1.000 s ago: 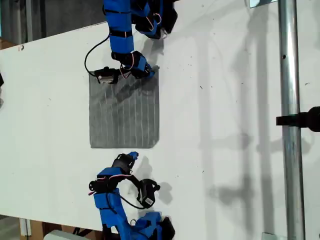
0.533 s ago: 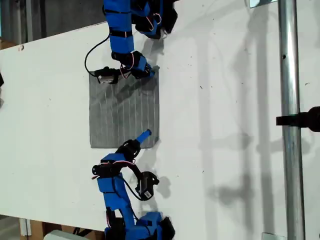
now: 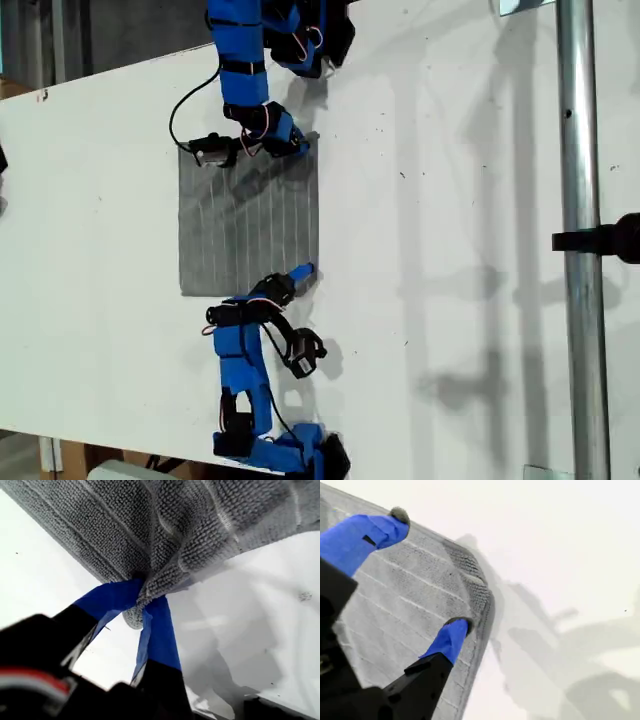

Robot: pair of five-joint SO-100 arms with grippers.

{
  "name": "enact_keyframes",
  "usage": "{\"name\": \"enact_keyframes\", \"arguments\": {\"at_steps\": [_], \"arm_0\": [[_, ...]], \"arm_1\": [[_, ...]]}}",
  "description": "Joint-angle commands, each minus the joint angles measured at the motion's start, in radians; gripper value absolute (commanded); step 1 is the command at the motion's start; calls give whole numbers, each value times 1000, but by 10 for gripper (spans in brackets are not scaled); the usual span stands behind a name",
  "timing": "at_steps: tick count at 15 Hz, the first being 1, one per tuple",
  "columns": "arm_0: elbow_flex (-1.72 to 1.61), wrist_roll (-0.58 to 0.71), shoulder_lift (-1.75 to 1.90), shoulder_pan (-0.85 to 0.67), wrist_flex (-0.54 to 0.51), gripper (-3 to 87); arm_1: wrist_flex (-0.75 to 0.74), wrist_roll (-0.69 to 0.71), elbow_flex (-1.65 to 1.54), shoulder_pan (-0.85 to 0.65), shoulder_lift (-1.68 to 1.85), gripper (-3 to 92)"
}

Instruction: Grasp corners of a towel and fold twice.

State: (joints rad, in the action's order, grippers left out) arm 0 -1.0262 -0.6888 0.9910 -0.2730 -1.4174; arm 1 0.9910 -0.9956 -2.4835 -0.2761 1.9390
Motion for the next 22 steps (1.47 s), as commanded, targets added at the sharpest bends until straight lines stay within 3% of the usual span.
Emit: {"name": "enact_keyframes", "arguments": {"at_steps": [1, 6, 8, 9, 11, 16, 19, 22], "arm_0": [[51, -9, -21, -32, 14, 333], [112, -55, -156, -67, 20, 278], [169, -104, -207, -72, -40, 173], [170, -126, -218, -80, -60, 62], [164, -130, -221, -75, -91, -23], [169, -138, -149, -26, -158, -28], [164, -138, -44, 6, -209, -28], [150, -123, 71, 94, -212, -30]], "arm_1": [[-14, -14, 3, 17, 49, -2], [-14, -18, 2, 25, 55, -2], [-14, -18, 0, 28, 58, -2], [-14, -18, 0, 26, 58, -2], [-12, -18, 0, 25, 61, -2], [66, -60, 34, 109, 164, -2], [167, -150, 52, 218, 399, -2], [135, -261, 74, 364, 466, -2]]}}
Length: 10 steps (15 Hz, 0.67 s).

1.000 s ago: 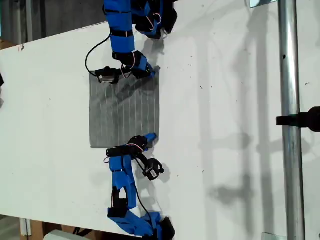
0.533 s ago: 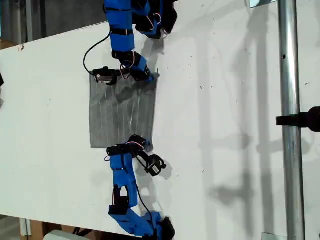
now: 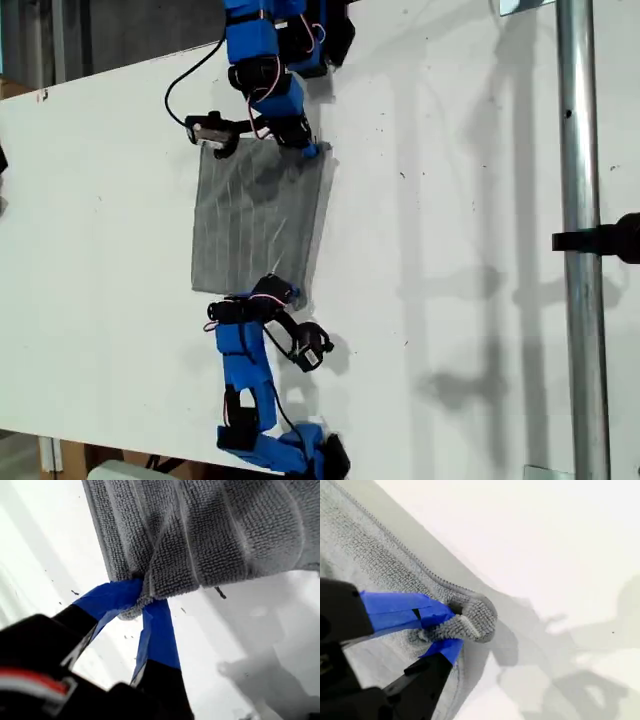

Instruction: Grasp corners of a towel and fold twice.

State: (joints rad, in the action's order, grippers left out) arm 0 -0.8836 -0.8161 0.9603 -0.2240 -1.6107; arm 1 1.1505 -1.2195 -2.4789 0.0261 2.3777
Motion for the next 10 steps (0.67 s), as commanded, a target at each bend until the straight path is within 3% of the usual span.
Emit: {"name": "enact_keyframes", "arguments": {"at_steps": [1, 3, 6, 10], "arm_0": [[3, 2, 126, 78, -29, -30], [-41, -28, 164, 156, -49, -31], [-63, -104, 172, 265, -61, -31], [-23, 21, 175, 117, -35, -31]], "arm_1": [[-84, -72, 78, 117, -12, -2], [-183, -140, 150, 227, -201, -2], [-155, -167, 364, 307, -442, -2], [100, -58, 388, 86, -347, -2]]}}
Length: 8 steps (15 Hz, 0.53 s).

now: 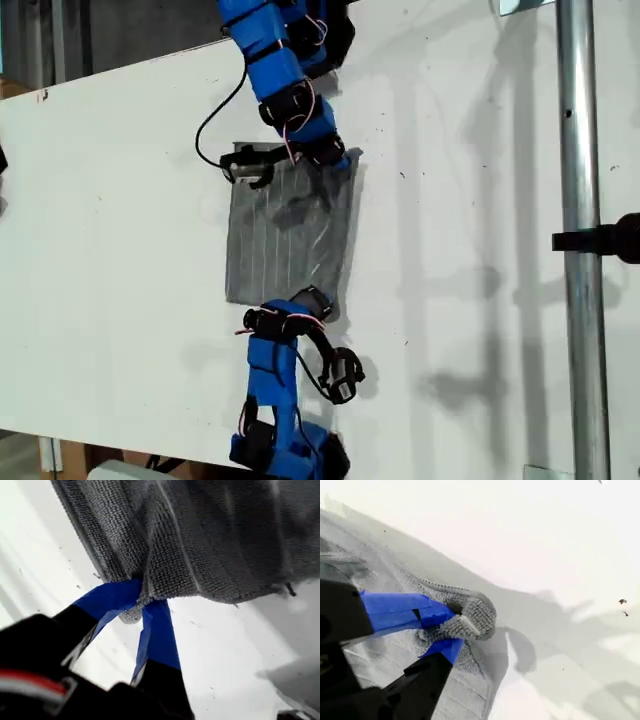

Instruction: Grasp corners of a towel and fold twice.

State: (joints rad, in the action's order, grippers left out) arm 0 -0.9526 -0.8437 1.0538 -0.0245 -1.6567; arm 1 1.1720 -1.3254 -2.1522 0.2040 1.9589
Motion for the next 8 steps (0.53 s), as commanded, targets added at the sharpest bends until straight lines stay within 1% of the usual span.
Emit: {"name": "enact_keyframes", "arguments": {"at_steps": [1, 2, 5, 6, 8], "arm_0": [[54, 87, 80, -144, 17, -31], [55, 129, 89, -201, 23, -31], [64, 236, 98, -365, 67, -31], [64, 265, 95, -416, 87, -31], [64, 339, 80, -500, 141, -31]], "arm_1": [[166, 84, 69, -175, 112, -2], [224, 147, 71, -265, 153, -2], [253, 405, 69, -566, 250, -2], [230, 497, 69, -655, 245, -2], [146, 650, 81, -781, 198, -2]]}}
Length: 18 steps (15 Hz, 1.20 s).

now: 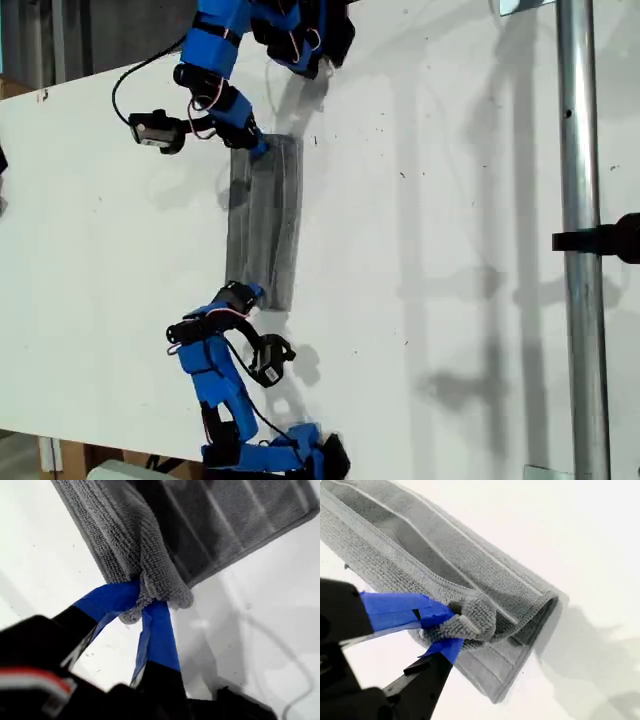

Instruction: Grasp corners of a towel and fold twice.

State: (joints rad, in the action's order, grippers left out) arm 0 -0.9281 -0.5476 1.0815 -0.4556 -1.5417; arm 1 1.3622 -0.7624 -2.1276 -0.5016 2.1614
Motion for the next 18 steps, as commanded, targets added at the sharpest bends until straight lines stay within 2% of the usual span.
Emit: {"name": "enact_keyframes", "arguments": {"at_steps": [1, 4, 7, 11, 15, 17, 18], "arm_0": [[40, 78, 44, -97, 55, -31], [52, 129, 51, -181, 135, -31], [38, 152, 58, -207, 172, -30], [2, 60, -8, -161, 97, -29], [8, -26, -61, -86, 35, -29], [17, -72, -78, -81, 2, -9], [18, -95, -91, -92, -20, 38]], "arm_1": [[-87, 150, 69, -127, -32, -2], [-179, 299, 184, -270, -146, -2], [-196, 362, 285, -311, -202, -2], [-169, 256, 144, -213, -199, -2], [-229, 133, -83, -141, -172, -2], [-279, 120, -173, -163, -166, -2], [-296, 120, -186, -179, -166, -2]]}}
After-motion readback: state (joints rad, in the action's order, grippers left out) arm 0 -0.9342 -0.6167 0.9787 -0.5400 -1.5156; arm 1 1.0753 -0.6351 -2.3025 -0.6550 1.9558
